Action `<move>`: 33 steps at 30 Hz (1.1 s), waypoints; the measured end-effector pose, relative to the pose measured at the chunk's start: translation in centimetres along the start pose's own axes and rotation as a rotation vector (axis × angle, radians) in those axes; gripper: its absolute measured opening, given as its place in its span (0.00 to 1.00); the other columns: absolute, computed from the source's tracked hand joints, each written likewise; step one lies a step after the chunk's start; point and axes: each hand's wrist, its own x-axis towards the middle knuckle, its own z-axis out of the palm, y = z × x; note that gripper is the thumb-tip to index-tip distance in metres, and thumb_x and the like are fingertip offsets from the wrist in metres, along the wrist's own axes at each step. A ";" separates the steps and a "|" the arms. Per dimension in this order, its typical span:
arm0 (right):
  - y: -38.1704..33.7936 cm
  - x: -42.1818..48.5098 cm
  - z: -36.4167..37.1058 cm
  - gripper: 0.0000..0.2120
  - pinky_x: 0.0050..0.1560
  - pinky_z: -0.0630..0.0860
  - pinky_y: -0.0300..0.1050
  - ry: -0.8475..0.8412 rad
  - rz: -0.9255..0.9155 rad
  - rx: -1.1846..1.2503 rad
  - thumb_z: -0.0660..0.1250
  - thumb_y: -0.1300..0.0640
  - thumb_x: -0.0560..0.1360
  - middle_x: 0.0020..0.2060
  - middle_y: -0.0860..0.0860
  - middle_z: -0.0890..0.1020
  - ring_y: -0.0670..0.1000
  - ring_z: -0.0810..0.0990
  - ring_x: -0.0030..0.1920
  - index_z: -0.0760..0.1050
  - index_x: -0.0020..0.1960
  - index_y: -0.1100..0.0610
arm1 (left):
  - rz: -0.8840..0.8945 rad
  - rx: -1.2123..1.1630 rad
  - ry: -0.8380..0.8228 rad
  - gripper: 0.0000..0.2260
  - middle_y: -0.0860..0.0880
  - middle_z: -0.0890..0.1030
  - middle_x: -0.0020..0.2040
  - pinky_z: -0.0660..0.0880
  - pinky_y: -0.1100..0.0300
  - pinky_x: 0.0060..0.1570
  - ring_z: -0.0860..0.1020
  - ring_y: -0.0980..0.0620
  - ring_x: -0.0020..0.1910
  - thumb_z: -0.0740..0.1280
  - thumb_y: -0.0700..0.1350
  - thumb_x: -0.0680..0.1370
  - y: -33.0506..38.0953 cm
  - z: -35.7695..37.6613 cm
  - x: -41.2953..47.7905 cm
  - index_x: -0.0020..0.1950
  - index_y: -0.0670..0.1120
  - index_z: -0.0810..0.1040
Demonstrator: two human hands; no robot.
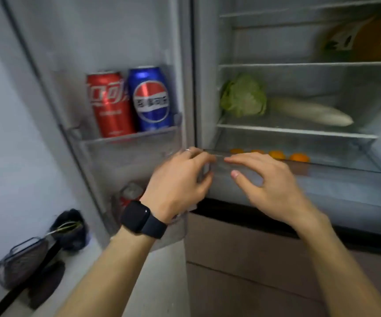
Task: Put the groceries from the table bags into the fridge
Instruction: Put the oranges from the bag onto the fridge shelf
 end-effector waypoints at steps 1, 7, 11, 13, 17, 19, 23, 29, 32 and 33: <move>-1.9 -1.1 1.2 0.12 0.62 0.73 0.43 0.018 -0.017 0.029 0.68 0.54 0.78 0.57 0.45 0.83 0.48 0.79 0.59 0.82 0.61 0.50 | -0.006 0.035 0.017 0.16 0.56 0.77 0.61 0.78 0.52 0.50 0.77 0.52 0.57 0.62 0.55 0.78 -0.1 -1.1 -2.4 0.65 0.57 0.76; -12.4 -5.6 7.5 0.13 0.62 0.74 0.44 -0.044 -0.079 0.096 0.70 0.55 0.78 0.57 0.44 0.82 0.48 0.79 0.59 0.82 0.61 0.49 | -0.158 0.119 0.030 0.14 0.58 0.78 0.61 0.78 0.54 0.47 0.76 0.53 0.57 0.63 0.55 0.80 -5.5 -7.5 -16.3 0.65 0.59 0.76; -20.6 -7.5 13.6 0.12 0.61 0.72 0.42 -0.225 -0.150 0.136 0.67 0.51 0.79 0.57 0.41 0.81 0.47 0.76 0.59 0.80 0.62 0.46 | -0.404 0.193 -0.012 0.16 0.56 0.77 0.61 0.76 0.56 0.48 0.75 0.53 0.58 0.62 0.56 0.80 -11.9 -10.8 -26.5 0.67 0.59 0.75; -24.9 -8.1 16.9 0.13 0.60 0.72 0.43 -0.329 -0.175 0.164 0.66 0.50 0.79 0.57 0.40 0.81 0.46 0.75 0.60 0.79 0.62 0.44 | -0.537 0.241 -0.064 0.16 0.55 0.78 0.63 0.75 0.54 0.50 0.75 0.51 0.60 0.61 0.57 0.80 -14.9 -12.3 -31.9 0.67 0.59 0.75; -33.3 -9.3 23.8 0.14 0.61 0.70 0.43 -0.506 -0.272 0.186 0.63 0.46 0.81 0.61 0.39 0.79 0.46 0.73 0.63 0.77 0.65 0.41 | -0.790 0.313 -0.156 0.16 0.53 0.77 0.65 0.74 0.54 0.50 0.76 0.48 0.61 0.62 0.56 0.79 -19.5 -16.2 -42.4 0.67 0.58 0.75; -37.3 -9.8 27.0 0.14 0.61 0.68 0.42 -0.593 -0.329 0.193 0.61 0.45 0.81 0.63 0.38 0.78 0.45 0.72 0.65 0.75 0.66 0.40 | -0.890 0.329 -0.173 0.17 0.52 0.77 0.65 0.75 0.53 0.51 0.76 0.47 0.62 0.62 0.56 0.79 -21.3 -18.3 -47.3 0.67 0.58 0.75; -45.1 -10.1 32.7 0.15 0.61 0.73 0.45 -0.701 -0.468 0.218 0.61 0.44 0.81 0.63 0.39 0.78 0.47 0.72 0.65 0.75 0.67 0.40 | -1.083 0.370 -0.160 0.16 0.52 0.79 0.63 0.76 0.52 0.52 0.76 0.48 0.61 0.61 0.56 0.79 -24.3 -22.0 -56.5 0.66 0.57 0.76; -56.5 -10.0 42.3 0.17 0.64 0.73 0.49 -0.817 -0.652 0.267 0.61 0.45 0.80 0.63 0.44 0.79 0.52 0.73 0.64 0.75 0.68 0.44 | -1.351 0.353 -0.061 0.14 0.54 0.79 0.63 0.78 0.54 0.50 0.77 0.51 0.60 0.62 0.56 0.79 -29.2 -26.3 -68.2 0.64 0.58 0.77; -61.9 -9.8 47.7 0.17 0.60 0.76 0.51 -0.886 -0.703 0.298 0.60 0.44 0.80 0.62 0.43 0.79 0.51 0.74 0.64 0.75 0.67 0.43 | -1.459 0.345 -0.032 0.14 0.55 0.79 0.63 0.79 0.53 0.52 0.78 0.51 0.59 0.63 0.56 0.79 -32.4 -28.1 -73.0 0.63 0.59 0.77; -63.7 -9.6 49.3 0.16 0.60 0.76 0.51 -0.910 -0.719 0.306 0.60 0.44 0.80 0.62 0.44 0.79 0.50 0.74 0.65 0.75 0.67 0.43 | -1.492 0.340 -0.040 0.14 0.55 0.79 0.64 0.78 0.53 0.53 0.78 0.51 0.60 0.63 0.56 0.79 -33.5 -28.8 -74.3 0.63 0.59 0.77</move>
